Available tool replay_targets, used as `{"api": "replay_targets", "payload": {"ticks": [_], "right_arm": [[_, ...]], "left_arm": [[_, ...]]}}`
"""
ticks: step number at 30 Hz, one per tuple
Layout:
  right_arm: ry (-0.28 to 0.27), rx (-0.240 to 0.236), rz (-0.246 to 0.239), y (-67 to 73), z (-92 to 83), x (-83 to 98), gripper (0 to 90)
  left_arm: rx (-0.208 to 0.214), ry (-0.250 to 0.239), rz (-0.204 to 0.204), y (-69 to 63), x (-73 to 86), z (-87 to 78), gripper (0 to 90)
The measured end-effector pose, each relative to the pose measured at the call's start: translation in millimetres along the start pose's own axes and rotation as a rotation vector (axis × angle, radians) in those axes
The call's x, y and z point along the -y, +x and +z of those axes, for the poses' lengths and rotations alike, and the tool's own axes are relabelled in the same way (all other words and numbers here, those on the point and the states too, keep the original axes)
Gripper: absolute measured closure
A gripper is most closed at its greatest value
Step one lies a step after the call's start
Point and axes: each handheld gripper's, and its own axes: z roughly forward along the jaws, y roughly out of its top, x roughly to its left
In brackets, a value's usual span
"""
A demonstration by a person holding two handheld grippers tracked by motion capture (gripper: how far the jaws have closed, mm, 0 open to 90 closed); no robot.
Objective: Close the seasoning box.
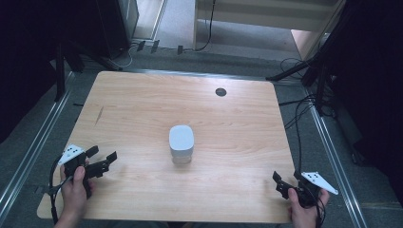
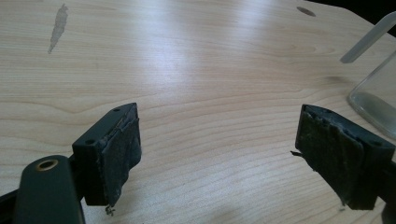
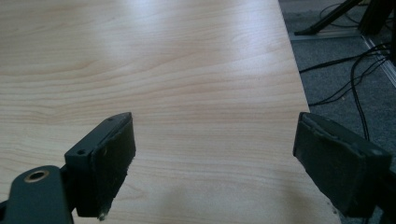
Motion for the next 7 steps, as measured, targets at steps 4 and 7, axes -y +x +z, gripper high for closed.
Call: {"api": "replay_targets", "payload": {"ticks": [4,7], "right_arm": [[-0.013,-0.009,0.028,-1.4,-1.5,2.1,13.1],[-0.017,-0.001,0.041,-1.9,-0.8,2.0,13.2]], "left_arm": [[0.007,-0.001,-0.002,0.3,-0.3,0.9,14.4],[0.002,-0.001,-0.003,0.6,-0.7,1.2,14.4]]}}
